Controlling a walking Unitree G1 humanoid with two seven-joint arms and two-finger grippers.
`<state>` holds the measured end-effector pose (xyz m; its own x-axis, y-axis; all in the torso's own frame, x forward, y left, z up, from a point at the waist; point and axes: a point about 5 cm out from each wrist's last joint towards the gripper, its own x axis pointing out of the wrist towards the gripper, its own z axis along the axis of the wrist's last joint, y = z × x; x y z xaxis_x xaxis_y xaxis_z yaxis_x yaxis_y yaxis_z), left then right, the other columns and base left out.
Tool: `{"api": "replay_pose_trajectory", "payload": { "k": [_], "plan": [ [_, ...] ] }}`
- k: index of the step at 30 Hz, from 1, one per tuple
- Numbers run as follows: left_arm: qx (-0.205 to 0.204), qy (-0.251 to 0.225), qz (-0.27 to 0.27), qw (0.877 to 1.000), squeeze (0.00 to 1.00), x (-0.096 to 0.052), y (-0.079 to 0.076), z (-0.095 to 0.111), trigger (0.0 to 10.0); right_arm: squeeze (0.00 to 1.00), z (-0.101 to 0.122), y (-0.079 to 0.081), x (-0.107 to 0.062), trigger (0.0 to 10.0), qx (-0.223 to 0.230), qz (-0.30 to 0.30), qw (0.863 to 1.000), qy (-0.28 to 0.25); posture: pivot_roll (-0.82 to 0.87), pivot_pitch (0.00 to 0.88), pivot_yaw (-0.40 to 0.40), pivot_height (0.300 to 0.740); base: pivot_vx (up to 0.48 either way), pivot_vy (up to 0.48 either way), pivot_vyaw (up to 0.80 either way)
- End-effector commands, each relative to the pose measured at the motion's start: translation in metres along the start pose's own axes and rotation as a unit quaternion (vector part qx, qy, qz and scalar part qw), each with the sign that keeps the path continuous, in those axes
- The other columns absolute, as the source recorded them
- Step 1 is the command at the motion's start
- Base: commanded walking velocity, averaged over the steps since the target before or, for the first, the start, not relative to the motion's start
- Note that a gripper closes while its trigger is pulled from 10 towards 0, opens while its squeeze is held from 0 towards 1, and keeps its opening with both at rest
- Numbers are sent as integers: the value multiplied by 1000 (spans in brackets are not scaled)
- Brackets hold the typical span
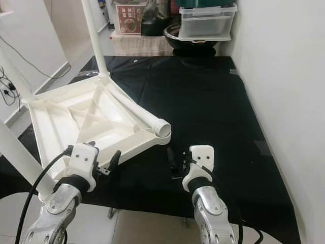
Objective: Building children table
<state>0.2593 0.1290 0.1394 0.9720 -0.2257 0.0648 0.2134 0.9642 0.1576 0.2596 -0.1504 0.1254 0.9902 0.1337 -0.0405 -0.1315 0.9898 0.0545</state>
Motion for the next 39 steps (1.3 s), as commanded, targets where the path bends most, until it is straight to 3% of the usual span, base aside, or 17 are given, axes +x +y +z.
{"api": "replay_pose_trajectory", "payload": {
  "k": [1,16,39],
  "plan": [
    [-4,7,8,1000,0,-1,2,-4,10000,0,-3,0,-1,10000,5,-1,1000,2,-84,42,22,740,0,0,0],
    [-42,22,-1,999,0,0,1,-10,10000,0,-3,1,-3,10000,14,5,1000,3,-93,72,32,740,0,0,0],
    [-61,21,-12,998,0,6,-2,-9,10000,0,-3,2,0,10000,12,17,1000,7,-103,77,31,740,0,0,0]
  ]
}}
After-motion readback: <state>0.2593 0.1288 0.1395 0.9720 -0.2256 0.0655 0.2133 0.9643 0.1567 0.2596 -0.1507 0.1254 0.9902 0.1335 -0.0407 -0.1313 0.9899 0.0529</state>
